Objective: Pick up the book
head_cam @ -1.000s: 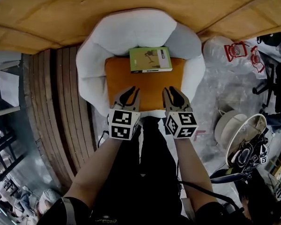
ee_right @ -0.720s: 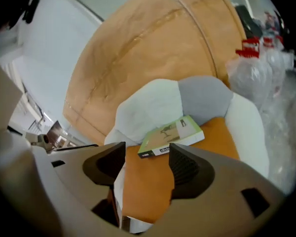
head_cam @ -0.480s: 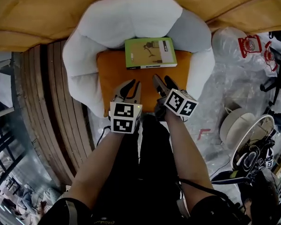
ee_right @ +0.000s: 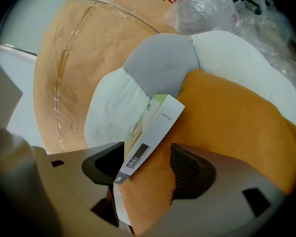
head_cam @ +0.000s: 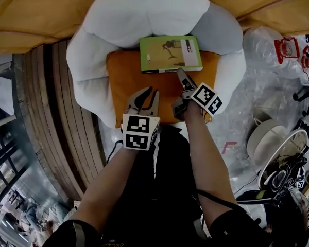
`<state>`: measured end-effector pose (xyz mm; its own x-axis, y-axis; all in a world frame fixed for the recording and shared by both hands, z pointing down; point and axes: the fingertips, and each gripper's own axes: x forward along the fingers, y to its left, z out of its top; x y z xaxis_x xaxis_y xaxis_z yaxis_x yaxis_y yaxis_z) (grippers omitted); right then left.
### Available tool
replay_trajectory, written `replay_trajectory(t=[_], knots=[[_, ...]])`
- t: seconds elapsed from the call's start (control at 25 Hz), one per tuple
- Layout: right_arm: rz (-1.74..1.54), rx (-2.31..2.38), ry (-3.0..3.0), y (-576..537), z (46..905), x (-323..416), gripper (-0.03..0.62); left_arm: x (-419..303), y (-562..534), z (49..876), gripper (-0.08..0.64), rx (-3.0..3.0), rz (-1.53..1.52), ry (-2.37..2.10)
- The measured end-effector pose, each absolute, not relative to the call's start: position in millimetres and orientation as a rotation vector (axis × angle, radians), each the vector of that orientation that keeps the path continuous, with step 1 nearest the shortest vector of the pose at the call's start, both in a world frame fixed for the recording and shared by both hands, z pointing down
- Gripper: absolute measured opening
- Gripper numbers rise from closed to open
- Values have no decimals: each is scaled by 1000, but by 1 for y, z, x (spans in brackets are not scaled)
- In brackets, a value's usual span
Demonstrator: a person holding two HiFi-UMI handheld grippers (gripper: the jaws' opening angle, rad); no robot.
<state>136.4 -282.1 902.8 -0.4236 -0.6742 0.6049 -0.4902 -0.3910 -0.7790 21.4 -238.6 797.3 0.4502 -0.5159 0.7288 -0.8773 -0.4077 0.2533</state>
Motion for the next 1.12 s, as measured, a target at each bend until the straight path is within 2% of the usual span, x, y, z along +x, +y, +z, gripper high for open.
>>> replay_trajectory(t=[0.64, 0.88, 1.12], knots=[[-1846, -1394, 1463, -335, 914, 127, 270, 18, -229, 818, 63, 2083, 751, -1151], [-1839, -1425, 1444, -342, 922, 129, 192, 14, -224, 823, 63, 2094, 769, -1157], [-1828, -1410, 1411, -344, 919, 130, 167, 11, -223, 820, 63, 2113, 784, -1165]])
